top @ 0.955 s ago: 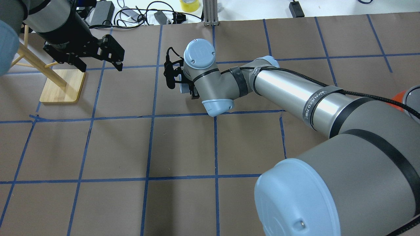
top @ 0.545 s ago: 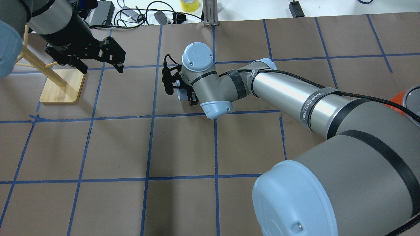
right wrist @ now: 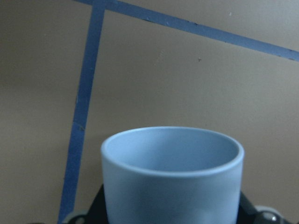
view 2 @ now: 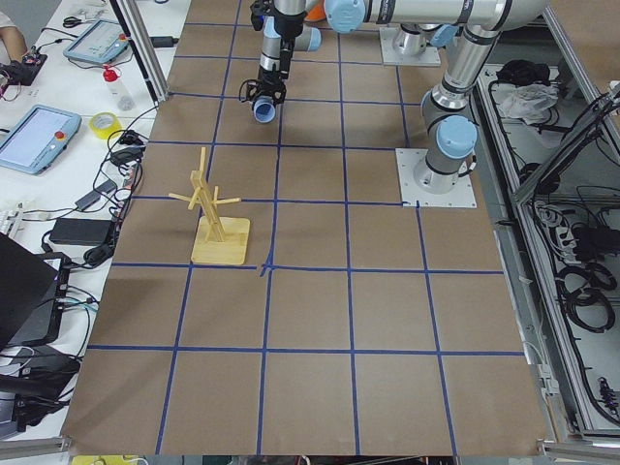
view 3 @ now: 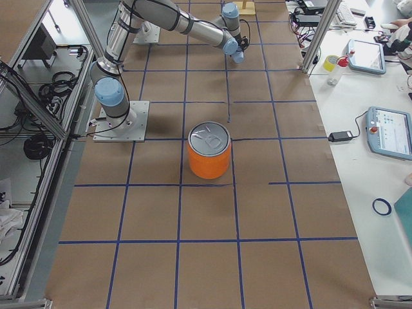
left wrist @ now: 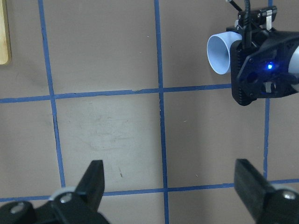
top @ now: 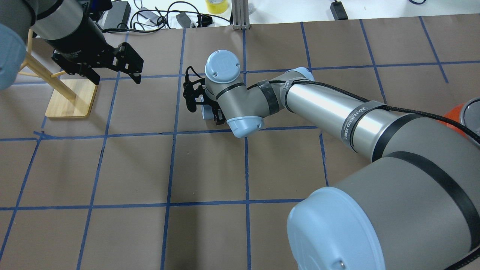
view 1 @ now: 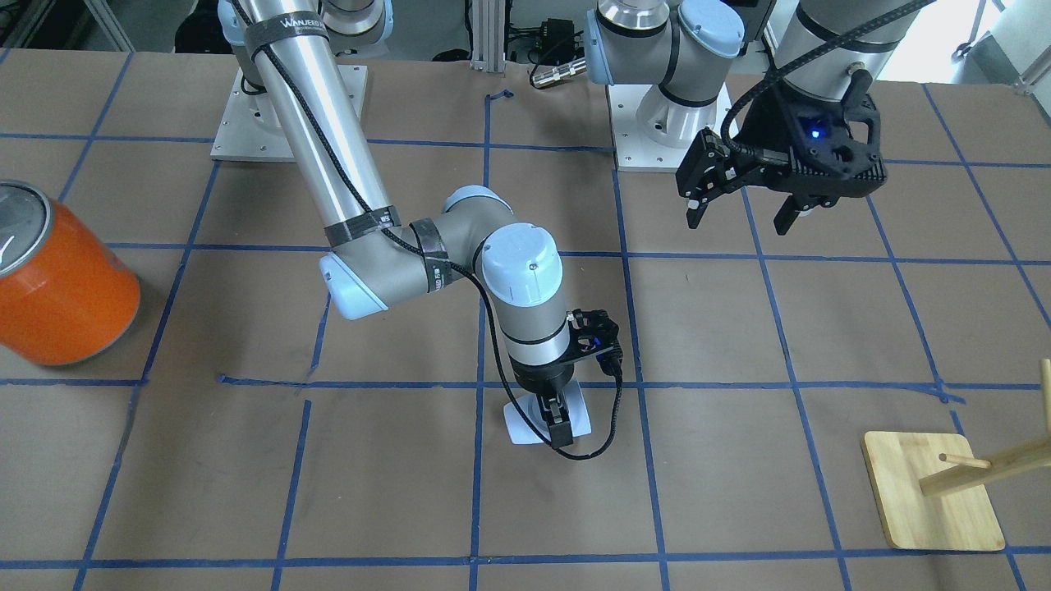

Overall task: Flip cup
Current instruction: 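Carry the white cup with the right gripper toward the left gripper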

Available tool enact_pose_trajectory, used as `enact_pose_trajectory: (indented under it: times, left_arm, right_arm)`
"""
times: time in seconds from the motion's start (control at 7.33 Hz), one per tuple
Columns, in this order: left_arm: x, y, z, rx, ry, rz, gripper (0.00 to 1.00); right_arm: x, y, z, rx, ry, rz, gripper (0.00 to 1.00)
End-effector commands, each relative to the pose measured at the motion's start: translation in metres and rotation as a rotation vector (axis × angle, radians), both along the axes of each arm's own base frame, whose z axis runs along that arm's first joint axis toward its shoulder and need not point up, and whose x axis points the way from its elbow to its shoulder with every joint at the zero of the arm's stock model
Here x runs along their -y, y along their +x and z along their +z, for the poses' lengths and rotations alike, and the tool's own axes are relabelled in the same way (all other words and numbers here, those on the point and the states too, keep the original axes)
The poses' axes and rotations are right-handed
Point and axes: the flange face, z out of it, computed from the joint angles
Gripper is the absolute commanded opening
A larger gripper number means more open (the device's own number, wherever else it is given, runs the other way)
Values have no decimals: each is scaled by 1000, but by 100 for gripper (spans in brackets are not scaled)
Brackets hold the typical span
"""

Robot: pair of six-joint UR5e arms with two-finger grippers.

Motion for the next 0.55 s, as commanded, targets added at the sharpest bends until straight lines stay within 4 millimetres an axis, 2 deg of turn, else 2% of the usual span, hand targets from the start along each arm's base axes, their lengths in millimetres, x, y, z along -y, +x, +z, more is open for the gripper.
enact_pose_trajectory:
  times: [0.0,0.27,0.41]
  left_arm:
    - [1,0,-1,0,-3,6,100]
    - [1,0,1,0,-8,2,100]
    - [2,0,3,-9,-11,2,100]
  right_arm:
    - [0,1,-1,7,10,-38,99]
    - [1,0,4,19,31,-108,100]
    - [2,1,14,21,42,-127,100]
